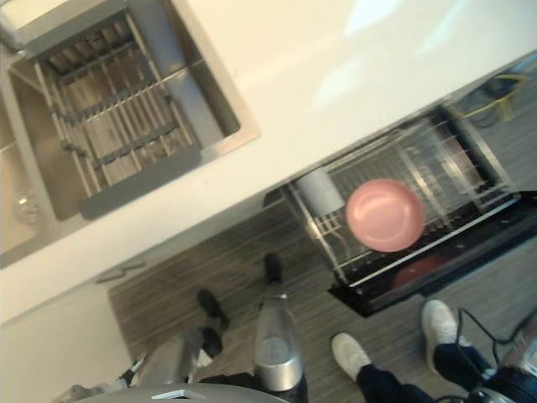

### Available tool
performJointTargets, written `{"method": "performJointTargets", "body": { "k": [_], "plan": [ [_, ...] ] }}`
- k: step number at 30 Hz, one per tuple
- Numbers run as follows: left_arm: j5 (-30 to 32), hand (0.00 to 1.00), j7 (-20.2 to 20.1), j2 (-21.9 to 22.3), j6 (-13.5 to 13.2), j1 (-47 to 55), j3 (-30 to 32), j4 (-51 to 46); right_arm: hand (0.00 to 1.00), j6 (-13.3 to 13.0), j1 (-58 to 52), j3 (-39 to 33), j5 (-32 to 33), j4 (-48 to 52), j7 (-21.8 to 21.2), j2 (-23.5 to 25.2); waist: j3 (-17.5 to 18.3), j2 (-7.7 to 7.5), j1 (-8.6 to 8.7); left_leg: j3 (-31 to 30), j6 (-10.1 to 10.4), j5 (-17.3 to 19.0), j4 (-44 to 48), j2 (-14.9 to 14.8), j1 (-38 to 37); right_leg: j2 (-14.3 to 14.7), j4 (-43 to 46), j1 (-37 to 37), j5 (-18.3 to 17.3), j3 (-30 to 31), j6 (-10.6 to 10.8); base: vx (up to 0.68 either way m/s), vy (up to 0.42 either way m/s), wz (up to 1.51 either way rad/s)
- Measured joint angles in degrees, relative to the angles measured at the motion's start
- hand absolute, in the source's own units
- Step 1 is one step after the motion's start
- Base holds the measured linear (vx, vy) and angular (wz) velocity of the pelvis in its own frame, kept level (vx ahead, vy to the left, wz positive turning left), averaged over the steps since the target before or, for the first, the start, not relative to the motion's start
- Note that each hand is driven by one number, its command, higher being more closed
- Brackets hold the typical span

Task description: Walk over to the sink, pick up the cup, carry it to the dishwasher, place the cup inside the dishwasher, then close the dishwasher door

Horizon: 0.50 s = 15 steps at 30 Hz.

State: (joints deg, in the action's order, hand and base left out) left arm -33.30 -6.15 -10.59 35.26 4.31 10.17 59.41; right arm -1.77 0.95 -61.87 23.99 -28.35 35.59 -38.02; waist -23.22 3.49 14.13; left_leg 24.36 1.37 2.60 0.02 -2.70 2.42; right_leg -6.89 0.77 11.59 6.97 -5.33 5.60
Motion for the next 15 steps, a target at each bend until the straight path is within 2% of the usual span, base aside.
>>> {"method": "performJointTargets", "body": {
  "k": [2, 3, 5, 6, 7, 8, 9, 11, 13, 15],
  "plan": [
    [3.28, 0.0, -0.15, -0.06, 1.62, 0.84, 3.82, 1.42, 0.0, -4.21, -3.13, -4.74, 13.56, -6.62, -2.18, -0.16, 1.66, -1.13, 0.44, 0.48, 0.3, 0.37, -0.42, -0.17, -1.29, 0.3, -0.14, -1.41, -0.41, 0.01, -0.33, 0.08, -0.028, -0.11],
    [3.54, 0.0, -0.18, -0.15, 1.83, 1.15, 4.59, 1.98, 0.0, -4.86, -3.72, -5.24, 16.98, -7.6, -3.09, -0.15, 1.99, -1.2, 0.52, 0.59, 0.28, 0.65, -0.46, -0.14, -1.58, 0.3, -0.17, -1.68, -0.65, 0.0, -0.31, 0.01, 0.005, -0.09],
    [4.45, 0.0, -0.55, -0.16, 2.25, 2.49, 7.65, 4.08, 0.0, -6.17, -5.36, -6.0, 29.96, -10.92, -7.99, 0.89, 3.94, -0.73, 0.75, 0.69, 0.05, 0.98, -0.78, 0.29, -1.57, 0.0, -0.39, -1.71, -1.13, -0.01, -0.17, 0.0, 0.003, -0.03],
    [4.53, 0.0, -0.58, -0.16, 2.26, 2.7, 8.18, 4.6, 0.0, -6.27, -5.35, -6.07, 32.37, -11.12, -9.3, 1.81, 4.23, -0.53, 0.75, 0.67, 0.03, 0.96, -0.95, 0.35, -1.61, -0.06, -0.41, -1.71, -1.18, -0.03, -0.12, -0.02, 0.007, 0.05],
    [4.68, 0.0, -0.65, -0.02, 2.26, 3.28, 8.88, 4.89, 0.0, -6.49, -5.3, -5.83, 35.83, -11.14, -12.93, 4.62, 4.78, 0.08, 0.68, 0.6, -0.02, 0.79, -1.23, 0.43, -1.61, -0.2, -0.43, -1.77, -1.23, -0.19, -0.08, -0.02, 0.005, 0.1],
    [4.34, 0.0, -0.67, 0.43, 2.25, 3.35, 10.13, 5.35, 0.0, -6.48, -5.17, -5.68, 38.27, -11.37, -16.82, 8.0, 5.22, 0.8, 0.14, 0.38, 0.0, 0.61, -1.28, 0.41, -1.6, -0.26, -0.42, -1.9, -1.32, -0.41, -0.08, -0.02, 0.002, 0.11],
    [4.1, 0.0, -0.65, 0.57, 2.25, 3.36, 10.26, 5.42, 0.0, -6.46, -5.15, -5.59, 38.99, -11.47, -18.18, 9.02, 5.39, 1.09, -0.05, 0.26, 0.07, 0.49, -1.3, 0.41, -1.6, -0.3, -0.4, -1.93, -1.34, -0.52, -0.11, -0.01, -0.013, 0.21],
    [3.04, 0.0, -0.42, 2.4, 2.01, 3.27, 12.56, 5.27, 0.0, -6.09, -5.13, -4.6, 39.89, -11.46, -25.64, 16.91, 6.22, 2.51, -1.17, -1.3, 0.36, -0.77, -2.48, 0.5, -1.87, -0.72, 0.87, -2.29, -2.47, -2.8, -0.27, -0.01, -0.016, 0.42],
    [3.03, 0.0, -0.37, 3.79, 1.66, 3.24, 12.94, 5.09, 0.0, -5.35, -5.13, -1.37, 39.83, -10.93, -29.41, 22.44, 7.03, 3.82, -2.99, -1.56, 0.87, -0.91, -3.28, 0.32, -2.55, -0.96, 2.26, -2.7, -3.51, -4.03, -0.43, -0.02, -0.001, 0.44],
    [3.15, 0.0, -0.45, 5.67, 1.39, 2.76, 14.87, 3.92, 0.0, -5.13, -4.91, 4.31, 39.83, -10.37, -31.89, 27.63, 7.51, 4.9, -4.16, 3.63, 1.31, -1.3, -2.98, -1.24, -2.58, -2.32, 4.05, -3.49, -5.11, -7.1, -0.21, -0.03, 0.024, 0.79]
  ]
}}
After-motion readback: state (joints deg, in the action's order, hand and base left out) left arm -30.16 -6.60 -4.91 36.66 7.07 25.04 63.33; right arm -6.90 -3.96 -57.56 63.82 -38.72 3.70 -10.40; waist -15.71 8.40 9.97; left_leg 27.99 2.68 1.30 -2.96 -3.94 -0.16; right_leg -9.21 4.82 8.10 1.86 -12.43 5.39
